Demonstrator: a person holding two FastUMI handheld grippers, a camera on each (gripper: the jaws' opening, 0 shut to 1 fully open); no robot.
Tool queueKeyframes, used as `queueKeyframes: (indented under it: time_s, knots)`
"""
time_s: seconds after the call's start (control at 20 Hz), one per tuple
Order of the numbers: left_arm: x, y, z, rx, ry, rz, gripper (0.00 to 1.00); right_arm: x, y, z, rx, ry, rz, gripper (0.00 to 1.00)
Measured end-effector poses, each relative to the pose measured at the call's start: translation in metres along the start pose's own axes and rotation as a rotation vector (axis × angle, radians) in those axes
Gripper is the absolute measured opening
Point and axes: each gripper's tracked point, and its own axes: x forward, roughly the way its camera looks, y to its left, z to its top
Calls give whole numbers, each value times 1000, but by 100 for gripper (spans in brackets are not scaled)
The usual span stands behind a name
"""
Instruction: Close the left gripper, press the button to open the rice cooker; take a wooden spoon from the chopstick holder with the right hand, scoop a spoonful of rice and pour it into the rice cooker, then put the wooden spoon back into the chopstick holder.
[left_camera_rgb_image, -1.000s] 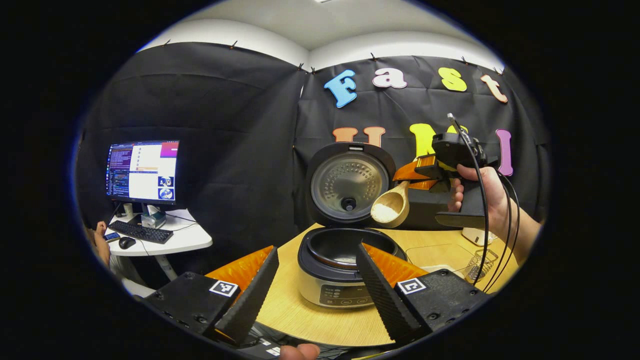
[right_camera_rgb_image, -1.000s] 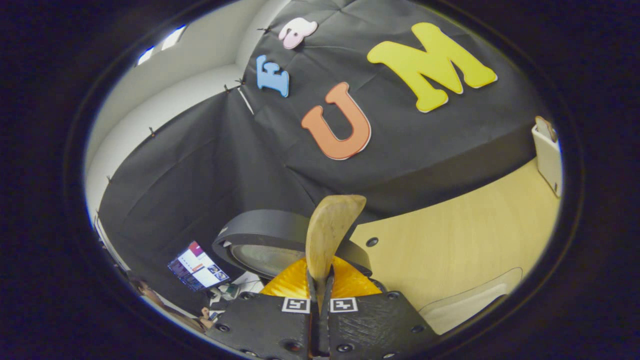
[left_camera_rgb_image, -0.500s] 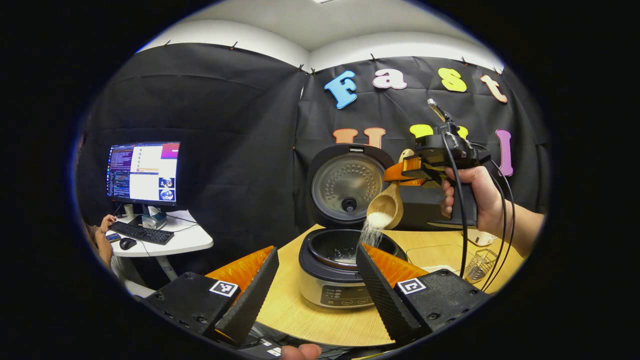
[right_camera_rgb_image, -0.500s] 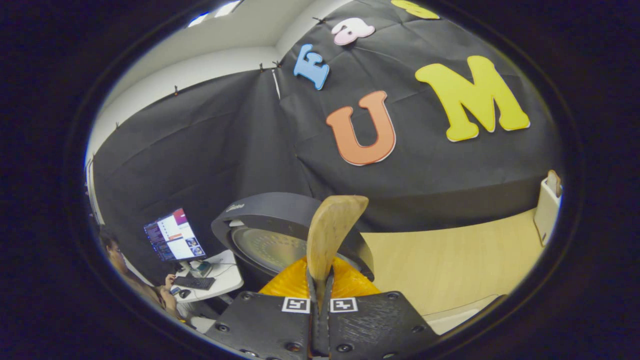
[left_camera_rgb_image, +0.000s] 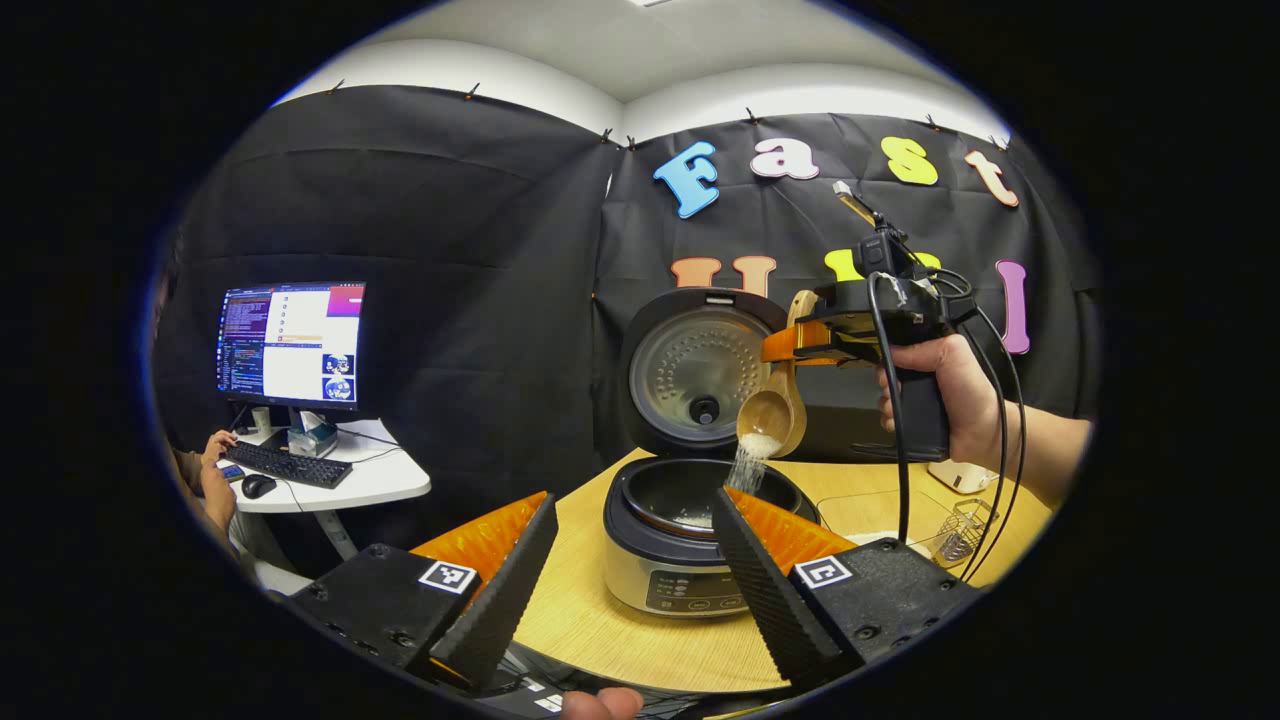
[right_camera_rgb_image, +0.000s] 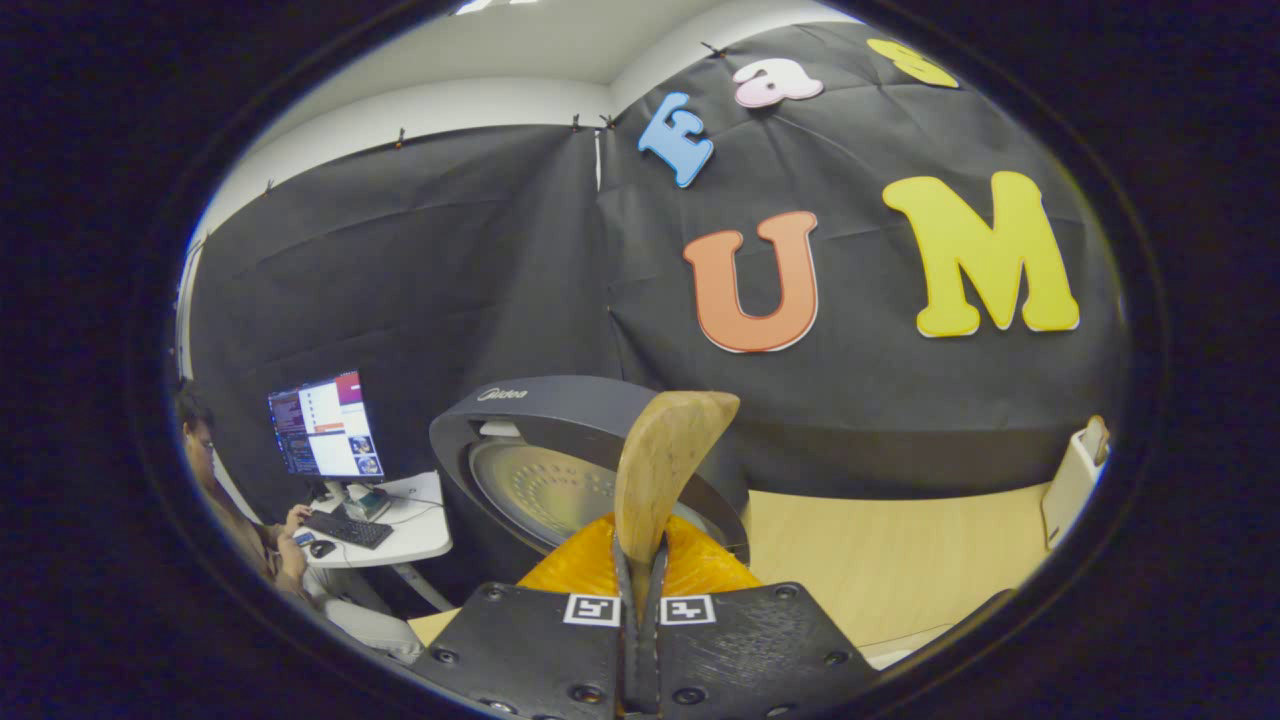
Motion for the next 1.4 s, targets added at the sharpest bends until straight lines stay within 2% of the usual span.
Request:
queueKeyframes:
  time_s: [0.25, 0.3, 0.35, 0.8, 0.9, 0.95, 1.0, 1.2, 1.25, 1.4]
  knots:
    - [0, 0, 1, 2, -5, -3, 99, 0, 5, 6, -128, -38, -27, 0]
    - [0, 0, 2, 2, -4, -2, 96, -1, 9, 8, -154, -45, -28, 0]
    - [-1, -1, 2, 4, -5, -1, 100, -1, 13, 10, -180, -52, -28, 0]
    - [-1, 7, 4, 0, -13, 17, 99, -2, 48, 3, -432, -44, -46, 0]
    - [-1, 8, 6, -12, -25, 16, 99, -7, 51, 4, -437, -48, -36, 0]
    - [-1, 7, 7, -20, -30, 12, 96, -9, 51, 7, -429, -53, -30, 0]
    - [-1, 6, 7, -26, -28, 10, 99, -11, 50, 10, -420, -57, -24, 0]
    - [-4, 0, 11, -25, -43, -9, 99, -20, 48, 16, -391, -81, -24, 0]
    - [-5, -2, 13, -23, -49, -15, 95, -24, 48, 18, -386, -88, -19, 0]
    - [-5, -9, 15, -13, -56, -31, 99, -45, 43, 28, -337, -116, -5, 0]
